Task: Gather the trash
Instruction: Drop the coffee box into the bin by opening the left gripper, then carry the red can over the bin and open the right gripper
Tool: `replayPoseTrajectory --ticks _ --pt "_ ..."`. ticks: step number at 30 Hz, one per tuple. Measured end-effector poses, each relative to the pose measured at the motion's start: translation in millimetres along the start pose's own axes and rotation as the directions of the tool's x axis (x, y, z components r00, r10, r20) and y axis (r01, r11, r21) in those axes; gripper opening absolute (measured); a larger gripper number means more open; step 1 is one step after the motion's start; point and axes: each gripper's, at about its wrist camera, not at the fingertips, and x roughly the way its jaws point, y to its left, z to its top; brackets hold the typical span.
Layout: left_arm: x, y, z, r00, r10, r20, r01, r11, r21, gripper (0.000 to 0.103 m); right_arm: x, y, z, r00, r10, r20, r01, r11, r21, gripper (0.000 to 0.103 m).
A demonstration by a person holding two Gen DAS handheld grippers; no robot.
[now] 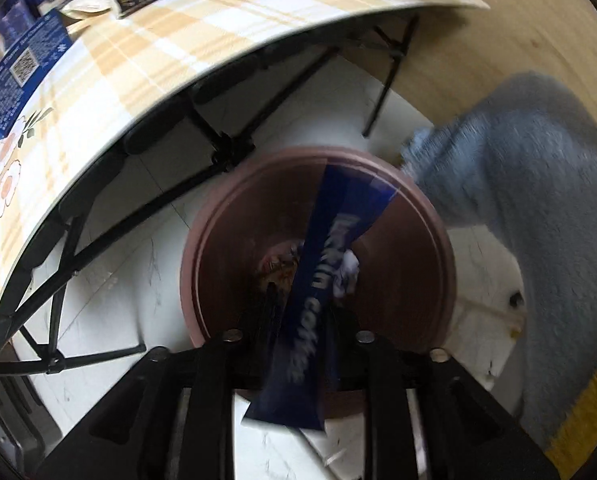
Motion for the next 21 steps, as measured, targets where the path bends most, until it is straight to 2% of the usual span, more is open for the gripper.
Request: replayPoseTrajectory --ticks 2,5,7,9,11,14,19,21 --pt "-5 5 2 0.999 -0.012 0.051 0.014 0.999 -0.043 0.065 -1 -1 -3 1.000 -0.001 -0.004 0.001 1.000 0.005 0.020" --pt "-26 11 3 0.990 -0.017 0.138 0.031 0.995 -0.096 0.068 -2 -2 -7 1.000 0.003 -0.010 -0.003 1.000 0.009 0.020" --pt "-47 16 2 0.977 -0.010 0.212 0.038 0.991 -0.131 0.076 -3 -1 -10 1.000 0.013 -0.017 -0.013 1.000 0.014 0.020" --pt "-75 17 0 0.955 0.007 0.296 0.042 0.986 -0.159 0.082 -2 1 -13 0.999 0.029 -0.023 -0.028 0.999 0.018 0.020" --pt "-101 19 -5 0.927 0.043 0.372 0.027 0.983 -0.180 0.087 -1 7 -18 0.998 0.054 -0.036 -0.054 0.998 0.013 0.020" --pt "-142 24 -18 0.870 0.116 0.480 -0.002 0.973 -0.231 0.093 2 19 -24 0.994 0.084 -0.068 -0.085 0.996 -0.011 0.020" --pt "-185 31 -43 0.783 0.221 0.581 -0.031 0.947 -0.319 0.097 11 41 -38 0.982 0.132 -0.137 -0.139 0.990 -0.039 0.020" --pt "-190 32 -49 0.767 0.231 0.599 -0.023 0.942 -0.334 0.097 12 50 -44 0.977 0.145 -0.158 -0.154 0.987 -0.049 0.020"
